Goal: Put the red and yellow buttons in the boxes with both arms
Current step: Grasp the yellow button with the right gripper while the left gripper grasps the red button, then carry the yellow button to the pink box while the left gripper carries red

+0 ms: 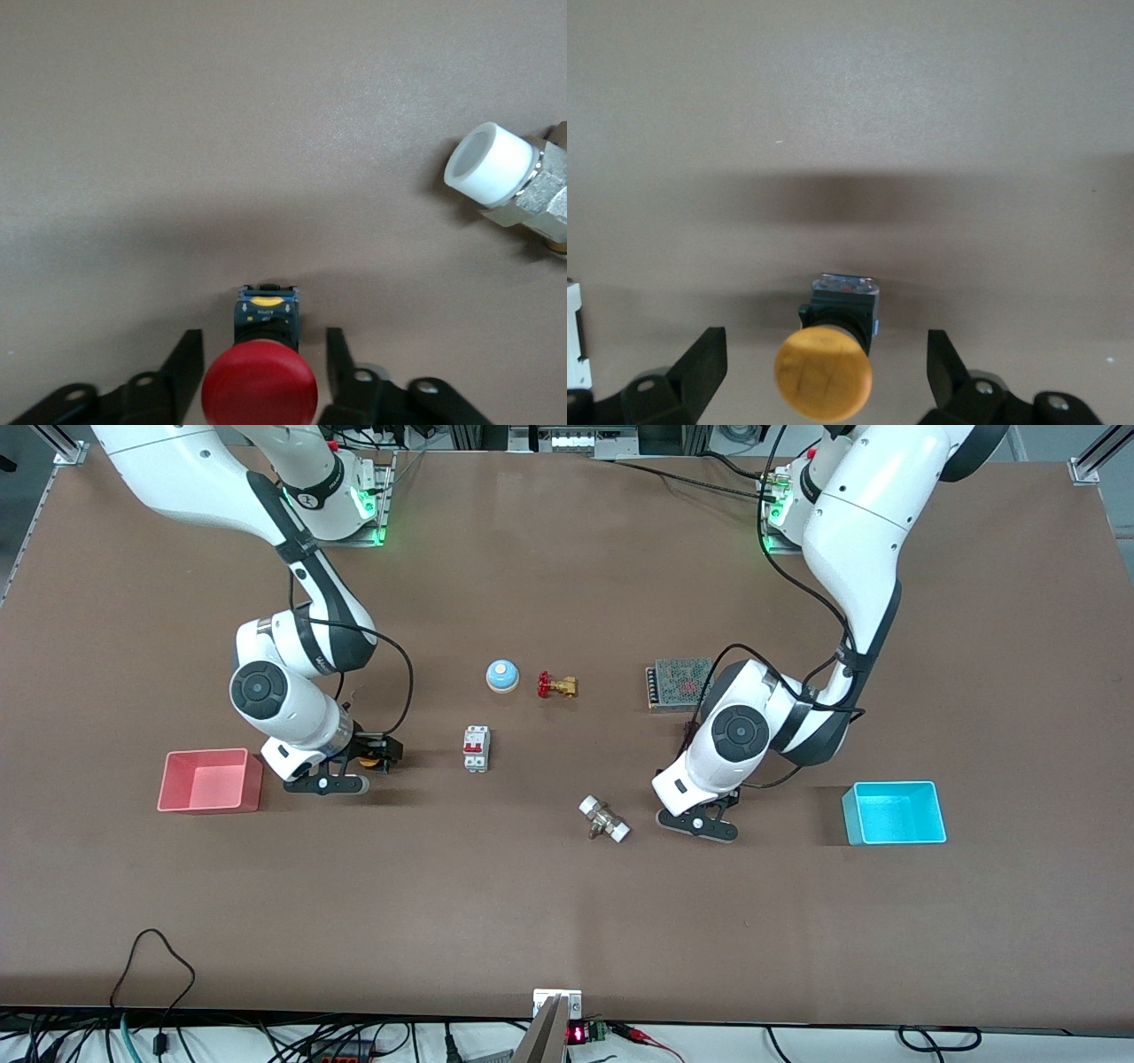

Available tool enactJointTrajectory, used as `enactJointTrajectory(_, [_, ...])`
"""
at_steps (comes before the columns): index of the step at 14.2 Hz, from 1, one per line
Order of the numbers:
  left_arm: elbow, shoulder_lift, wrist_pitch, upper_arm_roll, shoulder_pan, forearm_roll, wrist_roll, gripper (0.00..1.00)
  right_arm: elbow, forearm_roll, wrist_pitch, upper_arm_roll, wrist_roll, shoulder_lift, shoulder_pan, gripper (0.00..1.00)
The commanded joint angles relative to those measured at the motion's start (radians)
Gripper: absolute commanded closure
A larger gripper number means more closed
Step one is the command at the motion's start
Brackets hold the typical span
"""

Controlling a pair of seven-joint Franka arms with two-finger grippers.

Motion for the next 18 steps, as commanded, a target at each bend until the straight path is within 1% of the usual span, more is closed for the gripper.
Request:
enactJointTrajectory(1, [-0.004, -0.012, 0.009, 0.004, -0.004, 0.022, -0.003, 0.7, -0.002, -0.016, 0.037, 0.002, 0.004, 0.019, 0.004, 0.0])
enactJointTrajectory(2, [-0.002, -0.012, 0.009, 0.004, -0.002, 0.022, -0.003, 0.74, -0.002, -0.019, 0.045, 0.002, 0.003, 0.028, 0.002, 0.0])
enactJointTrajectory(3, [-0.001, -0.018, 0.008, 0.004, 0.001, 0.022, 0.0, 0.77, 0.0, -0.037, 0.045, 0.002, 0.003, 0.031, 0.002, 0.03])
enactJointTrajectory(4, [0.001, -0.024, 0.003, 0.006, 0.007, 0.022, -0.002, 0.77, -0.002, -0.052, 0.045, 0.002, 0.003, 0.031, 0.002, 0.08])
enactJointTrajectory(5, [0.001, -0.051, -0.008, 0.015, 0.009, 0.021, -0.003, 0.77, -0.002, -0.054, 0.045, 0.002, 0.003, 0.033, 0.002, 0.14])
enactJointTrajectory(6, [0.004, -0.083, -0.023, 0.042, 0.009, 0.021, -0.003, 0.77, -0.002, -0.054, 0.045, 0.002, 0.003, 0.033, 0.002, 0.22])
enactJointTrajectory(8, [0.045, -0.133, -0.115, 0.085, 0.021, 0.021, -0.002, 0.77, -0.002, -0.054, 0.045, 0.002, 0.003, 0.038, 0.002, 0.43])
enactJointTrajectory(11, [0.137, -0.159, -0.285, 0.09, 0.113, 0.022, 0.005, 0.77, -0.002, -0.054, 0.044, 0.002, 0.003, 0.041, 0.002, 0.66])
enactJointTrajectory(14, [0.146, -0.188, -0.409, 0.088, 0.202, 0.022, 0.032, 0.77, 0.0, -0.054, 0.042, 0.002, 0.003, 0.044, 0.002, 0.86])
enactJointTrajectory(16, [0.145, -0.188, -0.468, 0.093, 0.24, 0.022, 0.09, 0.77, 0.004, -0.054, 0.037, 0.002, 0.0, 0.033, -0.001, 0.91])
enactJointTrajectory(17, [0.137, -0.186, -0.468, 0.093, 0.272, 0.024, 0.098, 0.77, 0.011, -0.053, 0.024, 0.0, -0.006, 0.003, -0.009, 0.91])
enactJointTrajectory(18, [0.133, -0.177, -0.47, 0.091, 0.304, 0.025, 0.132, 0.77, 0.015, -0.05, -0.02, 0.0, -0.014, -0.037, -0.025, 0.91])
